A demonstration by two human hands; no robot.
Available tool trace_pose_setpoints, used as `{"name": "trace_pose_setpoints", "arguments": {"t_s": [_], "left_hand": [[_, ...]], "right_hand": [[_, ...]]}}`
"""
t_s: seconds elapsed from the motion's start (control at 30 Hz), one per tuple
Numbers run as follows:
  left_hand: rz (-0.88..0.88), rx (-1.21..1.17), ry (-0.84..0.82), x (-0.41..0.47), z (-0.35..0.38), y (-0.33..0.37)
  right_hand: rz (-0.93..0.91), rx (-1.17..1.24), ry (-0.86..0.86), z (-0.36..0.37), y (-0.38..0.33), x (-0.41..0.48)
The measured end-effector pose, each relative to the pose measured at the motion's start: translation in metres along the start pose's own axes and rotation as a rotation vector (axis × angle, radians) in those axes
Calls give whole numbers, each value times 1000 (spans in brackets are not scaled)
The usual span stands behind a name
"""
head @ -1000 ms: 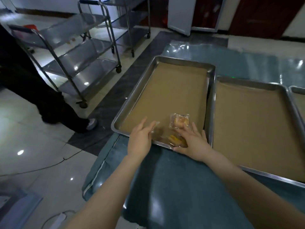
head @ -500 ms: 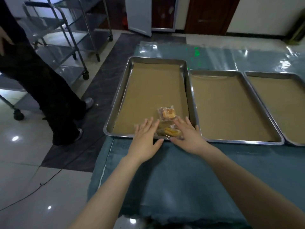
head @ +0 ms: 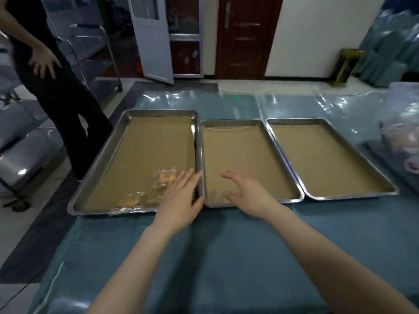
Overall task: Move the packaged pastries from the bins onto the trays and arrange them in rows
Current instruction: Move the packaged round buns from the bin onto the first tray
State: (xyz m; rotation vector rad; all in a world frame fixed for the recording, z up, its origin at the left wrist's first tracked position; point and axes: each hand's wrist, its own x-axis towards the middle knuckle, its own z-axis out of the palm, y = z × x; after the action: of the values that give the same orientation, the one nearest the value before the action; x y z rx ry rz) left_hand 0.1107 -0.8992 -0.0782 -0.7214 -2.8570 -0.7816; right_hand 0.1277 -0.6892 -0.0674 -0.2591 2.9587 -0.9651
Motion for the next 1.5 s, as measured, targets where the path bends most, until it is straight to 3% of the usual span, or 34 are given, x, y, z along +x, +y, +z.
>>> {"name": "trace_pose_setpoints", "arguments": {"t_s": [0.27, 0.47, 0.7, 0.87, 1.2, 1.5], "left_hand": [[45, 43, 88, 46, 66, 150], [79, 30, 100, 96, 89, 224], [215, -1, 130, 167, 110, 290], [271, -9, 133, 215, 132, 350], [245, -82, 182, 292, 232, 513], [294, -95, 22, 343, 303, 648]], "right_hand": [[-25, -40, 68, -129, 120, -75], [-30, -62, 89, -196, 180, -82], [-69, -123, 352, -272, 240, -92], [-50, -150, 443, -346, 288, -109], [-106, -264, 361, -490, 447, -140], [17, -288, 156, -581, 594, -156]]}}
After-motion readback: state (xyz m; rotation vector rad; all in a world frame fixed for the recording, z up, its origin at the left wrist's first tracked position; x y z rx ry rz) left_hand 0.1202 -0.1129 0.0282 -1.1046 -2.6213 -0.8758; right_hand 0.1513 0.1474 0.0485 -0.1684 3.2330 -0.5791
